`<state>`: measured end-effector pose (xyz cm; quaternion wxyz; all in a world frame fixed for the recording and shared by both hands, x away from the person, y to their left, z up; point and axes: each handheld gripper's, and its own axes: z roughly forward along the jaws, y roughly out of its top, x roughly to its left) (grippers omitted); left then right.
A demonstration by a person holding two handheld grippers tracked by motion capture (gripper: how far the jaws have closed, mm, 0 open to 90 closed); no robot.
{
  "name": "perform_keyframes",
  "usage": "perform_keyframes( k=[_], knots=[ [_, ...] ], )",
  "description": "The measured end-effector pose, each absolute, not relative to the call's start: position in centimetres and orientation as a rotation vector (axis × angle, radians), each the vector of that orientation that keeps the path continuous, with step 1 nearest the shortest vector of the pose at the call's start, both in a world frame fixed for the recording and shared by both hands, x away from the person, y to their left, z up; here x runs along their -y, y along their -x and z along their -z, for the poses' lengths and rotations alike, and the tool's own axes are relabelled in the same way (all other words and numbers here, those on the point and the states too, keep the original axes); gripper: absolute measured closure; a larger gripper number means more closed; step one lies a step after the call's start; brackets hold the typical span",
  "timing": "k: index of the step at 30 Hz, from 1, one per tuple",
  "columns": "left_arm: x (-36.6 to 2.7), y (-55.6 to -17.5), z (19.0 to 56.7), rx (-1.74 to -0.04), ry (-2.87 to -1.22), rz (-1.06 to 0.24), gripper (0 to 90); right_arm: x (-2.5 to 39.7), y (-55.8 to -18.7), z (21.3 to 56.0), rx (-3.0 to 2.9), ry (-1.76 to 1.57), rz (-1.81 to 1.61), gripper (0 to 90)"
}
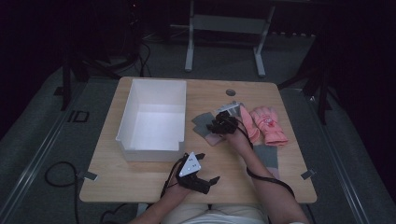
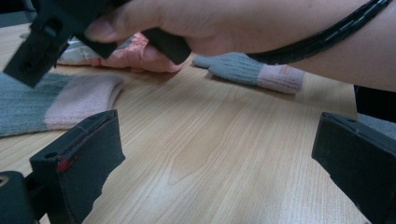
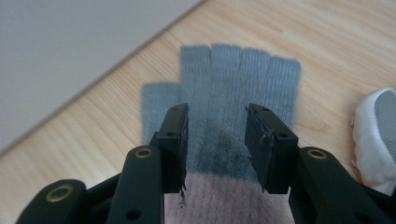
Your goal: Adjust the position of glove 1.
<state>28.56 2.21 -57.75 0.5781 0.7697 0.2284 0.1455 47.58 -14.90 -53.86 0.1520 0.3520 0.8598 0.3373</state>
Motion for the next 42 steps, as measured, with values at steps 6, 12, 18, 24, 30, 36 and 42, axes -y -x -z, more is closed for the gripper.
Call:
perform_keyframes(
  k=[6, 12, 18, 24, 30, 36, 42],
  knots=[
    [-2.2, -28.5, 57.7, -0.534, -1.8, -0.341, 1.5, 14.5, -48.3, 55.3, -2.472, -1.047, -0.908, 57.6],
    [-2.2, -28.6, 57.7, -0.531, -1.806, -0.341, 1.5, 13.9, -48.1, 55.3, -2.423, -1.08, -0.866, 74.6],
    [-2.2, -28.6, 57.7, -0.531, -1.805, -0.33, 1.5, 13.5, -47.2, 54.3, -2.321, -1.189, -0.884, 83.7],
    [-2.2, -28.5, 57.7, -0.535, -1.8, -0.347, 1.5, 14.5, -43.3, 50.2, -2.206, -1.263, -1.04, 84.9],
    [-2.1, -28.3, 57.8, -0.532, -1.797, -0.367, 1.5, 15.9, -38.0, 48.6, -2.15, -1.308, -1.116, 84.8],
    [-2.1, -28.2, 57.8, -0.525, -1.8, -0.384, 1.5, 17.9, -33.6, 48.8, -2.065, -1.334, -1.146, 84.9],
    [-2.1, -28.2, 57.7, -0.523, -1.801, -0.384, 1.5, 19.7, -31.1, 50.5, -2.026, -1.443, -1.139, 85.0]
  ],
)
